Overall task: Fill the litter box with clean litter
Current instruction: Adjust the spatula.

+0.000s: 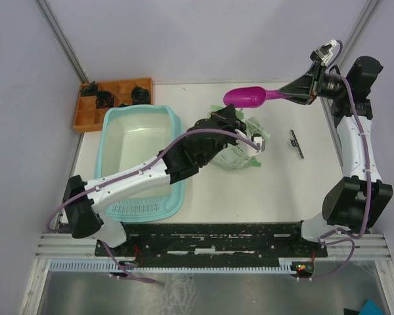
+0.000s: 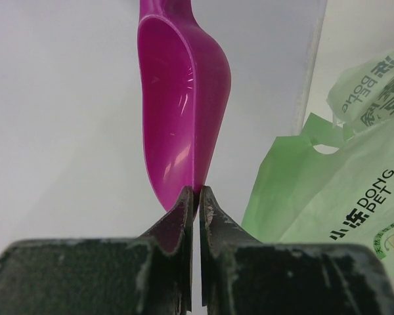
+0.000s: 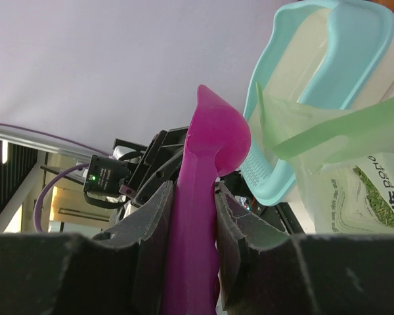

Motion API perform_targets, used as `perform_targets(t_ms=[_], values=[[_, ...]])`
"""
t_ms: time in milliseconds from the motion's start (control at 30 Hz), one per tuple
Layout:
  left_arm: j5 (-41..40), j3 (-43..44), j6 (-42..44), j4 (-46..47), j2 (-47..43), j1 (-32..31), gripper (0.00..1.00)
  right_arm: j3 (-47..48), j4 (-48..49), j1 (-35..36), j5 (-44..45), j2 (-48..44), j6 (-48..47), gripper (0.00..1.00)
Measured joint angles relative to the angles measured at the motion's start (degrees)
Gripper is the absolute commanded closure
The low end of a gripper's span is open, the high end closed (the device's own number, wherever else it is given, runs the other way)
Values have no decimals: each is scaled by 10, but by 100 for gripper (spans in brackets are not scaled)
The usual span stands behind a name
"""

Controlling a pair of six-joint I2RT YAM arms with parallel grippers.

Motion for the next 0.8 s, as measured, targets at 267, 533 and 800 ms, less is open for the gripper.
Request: perform_targets(t_ms=[267,533,800], values=[[-15,0,0,34,18,4,65,-5,3,-3,12,-2,0,98],[-29,39,-76,60,24,9,32,22,-7,0,-13,17,34,98],[-29,76,-236,59,-7,14,29,174,-15,-26,6,115,44,98]])
